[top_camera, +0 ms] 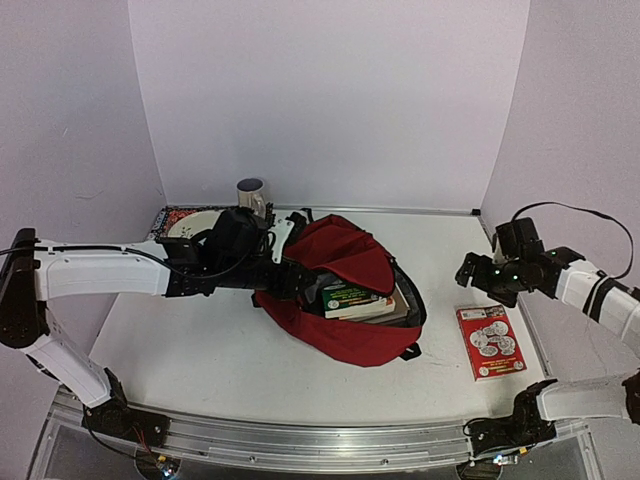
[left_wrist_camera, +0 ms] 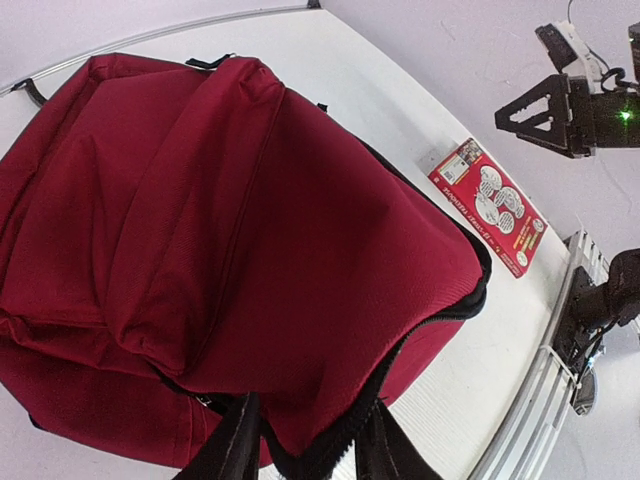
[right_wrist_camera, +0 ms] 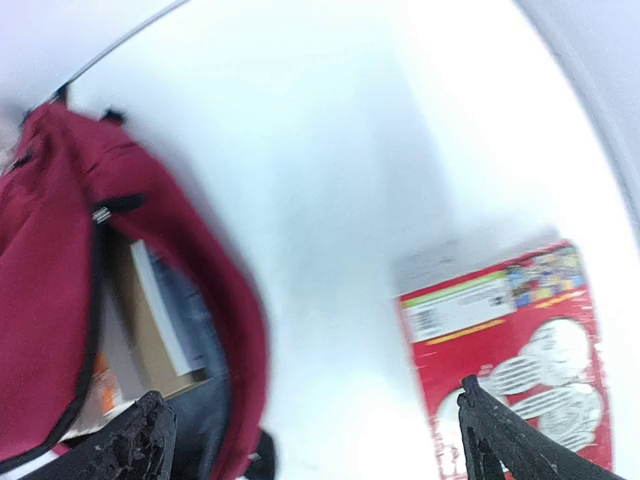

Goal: Pack the student bag
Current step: Place the largest pocket of the bag in the student bag, then move the book to the center of the board.

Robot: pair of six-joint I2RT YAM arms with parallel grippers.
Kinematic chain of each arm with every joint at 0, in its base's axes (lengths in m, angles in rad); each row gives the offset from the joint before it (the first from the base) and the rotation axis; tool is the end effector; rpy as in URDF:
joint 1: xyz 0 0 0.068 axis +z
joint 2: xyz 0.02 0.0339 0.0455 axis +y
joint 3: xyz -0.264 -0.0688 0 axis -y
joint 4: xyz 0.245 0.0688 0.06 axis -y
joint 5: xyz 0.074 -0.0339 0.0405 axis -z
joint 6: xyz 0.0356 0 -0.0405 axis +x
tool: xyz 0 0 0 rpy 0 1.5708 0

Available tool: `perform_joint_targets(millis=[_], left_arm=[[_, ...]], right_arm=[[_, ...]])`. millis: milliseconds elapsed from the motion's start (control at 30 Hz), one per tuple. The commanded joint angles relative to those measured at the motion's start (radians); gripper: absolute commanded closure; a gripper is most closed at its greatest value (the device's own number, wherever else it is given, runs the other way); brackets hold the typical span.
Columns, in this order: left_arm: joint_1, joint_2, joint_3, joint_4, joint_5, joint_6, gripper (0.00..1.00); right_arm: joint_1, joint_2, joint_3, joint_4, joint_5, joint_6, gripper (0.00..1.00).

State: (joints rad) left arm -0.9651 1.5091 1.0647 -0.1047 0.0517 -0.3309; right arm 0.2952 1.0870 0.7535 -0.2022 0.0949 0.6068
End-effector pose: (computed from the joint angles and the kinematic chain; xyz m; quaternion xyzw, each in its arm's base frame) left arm 0.1944 -0.2840 0.2687 0.2839 0.8246 -0.3130 0.3761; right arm 0.2329 0.0673 0.2678 0.1579 0.8539 0.1783 0.4627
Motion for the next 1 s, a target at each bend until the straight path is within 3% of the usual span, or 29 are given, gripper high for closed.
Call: perform_joint_targets(millis=[0, 200, 433, 567, 800, 967], left_arm=[[0.012, -0.086, -0.026, 0.025, -0.042, 0.0, 0.6], [0.019, -0.14, -0.06, 0.023, -0.041, -0.012, 0.33], [0.057, -0.192, -0.1, 0.01, -0.112, -0.035, 0.17], [0.077, -0.214, -0.122, 0.003, -0.121, -0.056, 0.12], [0.082, -0.247, -0.145, 0.002, -0.136, -0.065, 0.11], [0.082, -0.263, -0.141, 0.002, -0.14, -0.063, 0.11]], right_arm=[[-0.16, -0.016, -0.061, -0.062, 0.021, -0.054, 0.02], [-0.364, 0.066, -0.13, -0.006, -0.036, -0.086, 0.02], [-0.419, 0.132, -0.158, 0.032, -0.013, -0.036, 0.02], [-0.427, 0.176, -0.168, 0.034, -0.032, -0.031, 0.02], [-0.426, 0.253, -0.246, 0.138, -0.245, -0.049, 0.02], [-0.344, 0.218, -0.259, 0.161, -0.326, 0.001, 0.02]])
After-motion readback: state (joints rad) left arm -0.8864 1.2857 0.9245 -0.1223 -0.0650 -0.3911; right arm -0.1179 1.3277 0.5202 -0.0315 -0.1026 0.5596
